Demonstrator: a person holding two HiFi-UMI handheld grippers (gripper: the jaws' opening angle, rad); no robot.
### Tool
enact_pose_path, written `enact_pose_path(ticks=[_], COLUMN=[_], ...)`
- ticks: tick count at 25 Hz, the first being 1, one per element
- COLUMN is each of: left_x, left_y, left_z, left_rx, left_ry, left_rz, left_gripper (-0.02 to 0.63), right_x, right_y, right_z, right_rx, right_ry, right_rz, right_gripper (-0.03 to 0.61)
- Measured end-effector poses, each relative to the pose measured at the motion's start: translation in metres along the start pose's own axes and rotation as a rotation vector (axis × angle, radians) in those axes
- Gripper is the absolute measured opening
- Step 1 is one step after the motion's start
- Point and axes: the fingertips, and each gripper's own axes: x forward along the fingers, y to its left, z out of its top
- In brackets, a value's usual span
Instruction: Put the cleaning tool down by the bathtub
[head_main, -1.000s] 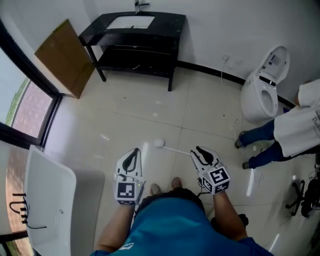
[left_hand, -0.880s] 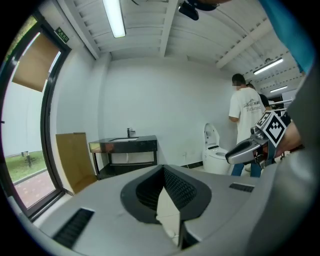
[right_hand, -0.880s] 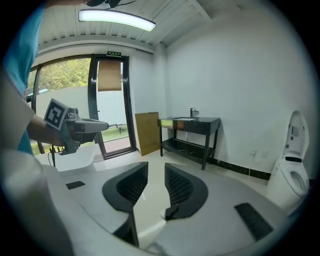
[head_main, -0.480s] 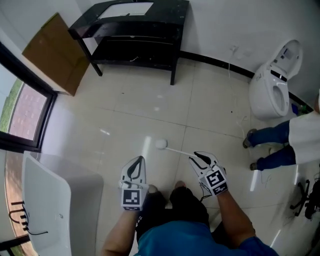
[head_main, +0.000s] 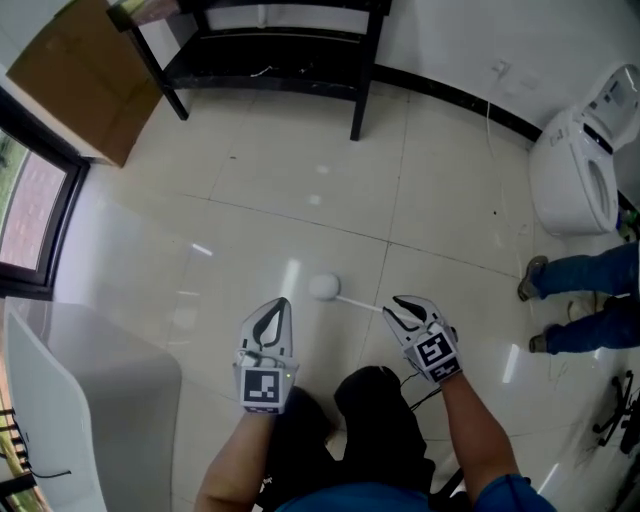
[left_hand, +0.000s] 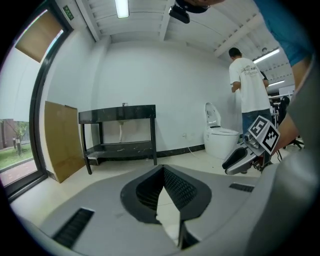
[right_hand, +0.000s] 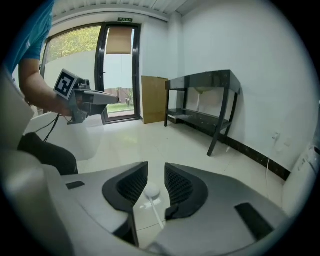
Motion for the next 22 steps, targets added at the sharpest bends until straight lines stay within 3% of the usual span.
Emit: enact_pose_path(ticks=[5, 11, 15, 18, 22], left_x=[0.061, 0.090, 0.099, 0.102, 0.102], left_y=[0.008, 0.020, 0.030, 0.023, 0.012], left_z=[-0.106, -0.188, -0.198, -0.204, -0.212], left_rx=[0.060, 0.027, -0.030, -0.018, -0.025], left_ry=[0.017, 0.059, 0.040, 0.050, 0.078], left_rz=[-0.019, -0.007, 0.002, -0.031, -0.062], left_gripper=[-0.008, -0.006, -0.006, -0.006, -0.006], right_x=[0.108, 0.208, 0.262, 0.283, 0.294], right_y=[-0.001, 0.009, 0.011, 0.015, 0.014], right_z=[-0.122, -0.256, -0.334, -0.386, -0.417], right_rx=[-0.049, -0.066, -0.094, -0.122, -0.171], right_ry=[0.095, 0.253, 0.364, 0.478, 0.531], right_rz=[0.067, 0.130, 0.160, 0.191, 0.172], right_gripper=[0.130, 0.149, 0.164, 0.175, 0.196])
